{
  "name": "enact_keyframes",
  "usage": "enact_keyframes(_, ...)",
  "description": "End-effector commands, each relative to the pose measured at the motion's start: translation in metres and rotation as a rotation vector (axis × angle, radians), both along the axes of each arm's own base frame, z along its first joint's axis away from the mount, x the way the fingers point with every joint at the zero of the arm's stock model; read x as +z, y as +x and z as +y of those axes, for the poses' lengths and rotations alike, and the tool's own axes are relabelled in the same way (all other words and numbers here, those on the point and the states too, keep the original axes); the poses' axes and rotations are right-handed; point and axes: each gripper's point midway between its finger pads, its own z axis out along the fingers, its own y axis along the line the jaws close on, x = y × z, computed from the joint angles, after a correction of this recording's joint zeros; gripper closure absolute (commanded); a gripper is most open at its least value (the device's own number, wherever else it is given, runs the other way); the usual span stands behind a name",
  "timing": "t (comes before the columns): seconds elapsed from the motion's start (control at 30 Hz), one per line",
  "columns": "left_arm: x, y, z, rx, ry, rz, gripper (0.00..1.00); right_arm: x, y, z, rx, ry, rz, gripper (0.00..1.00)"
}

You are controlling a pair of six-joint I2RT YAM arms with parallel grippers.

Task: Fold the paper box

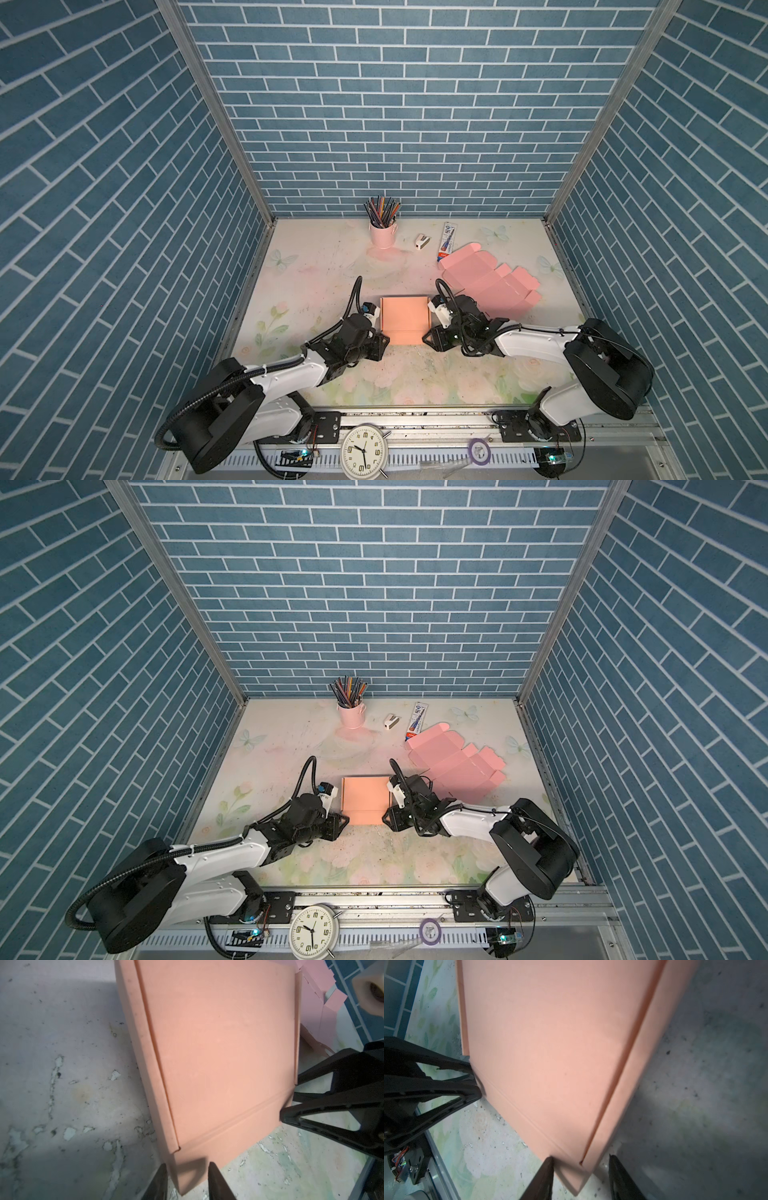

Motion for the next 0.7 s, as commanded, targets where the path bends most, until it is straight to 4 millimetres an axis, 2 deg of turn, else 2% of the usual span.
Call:
enact_keyframes(0.0, 0.007, 0.002, 0.0, 0.001, -0.008, -0.03, 0.65, 0.014, 0.011, 0.001, 0.0, -0.011, -0.061, 0.55)
enact_keyframes(0.4, 0.016, 0.004, -0.003, -0.002, -0.021, -0.047, 0.65, 0.02, 0.017, 0.003, 0.003, -0.02, -0.086, 0.53)
enact_keyframes(0.67, 0.021, 0.005, -0.008, -0.022, -0.033, -0.049, 0.65, 0.026, 0.014, 0.007, 0.015, 0.011, -0.079, 0.57)
